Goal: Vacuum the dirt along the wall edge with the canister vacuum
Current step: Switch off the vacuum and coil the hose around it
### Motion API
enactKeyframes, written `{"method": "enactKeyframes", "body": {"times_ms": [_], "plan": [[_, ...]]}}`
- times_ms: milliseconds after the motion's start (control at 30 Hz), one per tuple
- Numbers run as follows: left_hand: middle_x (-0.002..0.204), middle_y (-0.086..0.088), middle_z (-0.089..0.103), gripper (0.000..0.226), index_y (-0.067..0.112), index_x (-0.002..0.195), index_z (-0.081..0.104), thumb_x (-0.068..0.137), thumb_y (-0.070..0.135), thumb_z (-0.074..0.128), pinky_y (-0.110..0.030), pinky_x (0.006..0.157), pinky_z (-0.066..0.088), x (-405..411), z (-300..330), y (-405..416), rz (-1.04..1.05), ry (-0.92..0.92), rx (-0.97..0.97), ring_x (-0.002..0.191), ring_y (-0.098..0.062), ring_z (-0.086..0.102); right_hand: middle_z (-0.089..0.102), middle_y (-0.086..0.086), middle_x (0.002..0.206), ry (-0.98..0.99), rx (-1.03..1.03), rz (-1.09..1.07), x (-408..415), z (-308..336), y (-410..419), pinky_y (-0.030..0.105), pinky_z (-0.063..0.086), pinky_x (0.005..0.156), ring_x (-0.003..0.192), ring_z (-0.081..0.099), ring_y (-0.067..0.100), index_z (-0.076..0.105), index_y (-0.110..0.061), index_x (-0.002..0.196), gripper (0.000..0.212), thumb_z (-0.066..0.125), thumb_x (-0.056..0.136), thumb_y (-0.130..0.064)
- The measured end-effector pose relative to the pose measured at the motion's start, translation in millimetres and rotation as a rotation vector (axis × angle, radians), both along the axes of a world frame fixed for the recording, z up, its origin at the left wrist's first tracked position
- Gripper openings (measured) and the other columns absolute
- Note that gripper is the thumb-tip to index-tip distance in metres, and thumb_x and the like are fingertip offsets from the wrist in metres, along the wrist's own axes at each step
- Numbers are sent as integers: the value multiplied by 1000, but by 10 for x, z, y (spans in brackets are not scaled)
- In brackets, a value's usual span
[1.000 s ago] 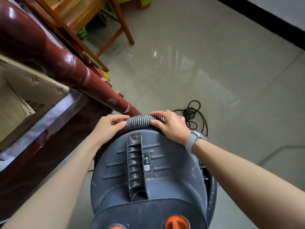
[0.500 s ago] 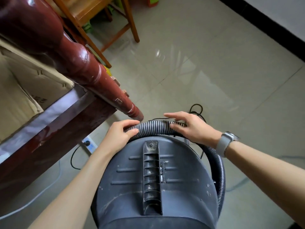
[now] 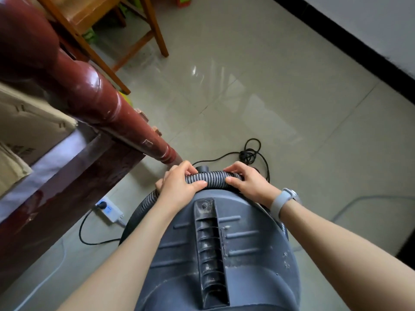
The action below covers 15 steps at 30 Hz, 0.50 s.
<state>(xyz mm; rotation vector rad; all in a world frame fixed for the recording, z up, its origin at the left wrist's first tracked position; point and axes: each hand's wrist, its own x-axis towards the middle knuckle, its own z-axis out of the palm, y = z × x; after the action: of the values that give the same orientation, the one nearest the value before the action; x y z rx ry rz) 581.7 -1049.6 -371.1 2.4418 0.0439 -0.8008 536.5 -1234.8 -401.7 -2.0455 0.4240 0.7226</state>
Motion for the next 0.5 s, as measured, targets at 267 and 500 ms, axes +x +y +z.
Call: {"method": "enactKeyframes", "body": {"times_ms": [267, 500], "plan": [[102, 4, 49, 47, 22, 92, 39, 72, 43, 76, -31, 83, 23, 68, -133, -60, 33, 55, 130, 111, -20, 49, 62, 3, 120, 47, -28, -7, 79, -122, 34, 49, 34, 105, 115, 55, 22, 59, -18, 117, 26, 58, 92, -25], [122, -4, 55, 34, 18, 110, 53, 85, 39, 63, -36, 105, 23, -75, -16, -37, 4, -87, 83, 121, -22, 47, 54, 6, 136, -27, -58, -67, -98, 142, 97, 25, 33, 104, 125, 49, 19, 53, -15, 133, 40, 53, 95, -27]]}}
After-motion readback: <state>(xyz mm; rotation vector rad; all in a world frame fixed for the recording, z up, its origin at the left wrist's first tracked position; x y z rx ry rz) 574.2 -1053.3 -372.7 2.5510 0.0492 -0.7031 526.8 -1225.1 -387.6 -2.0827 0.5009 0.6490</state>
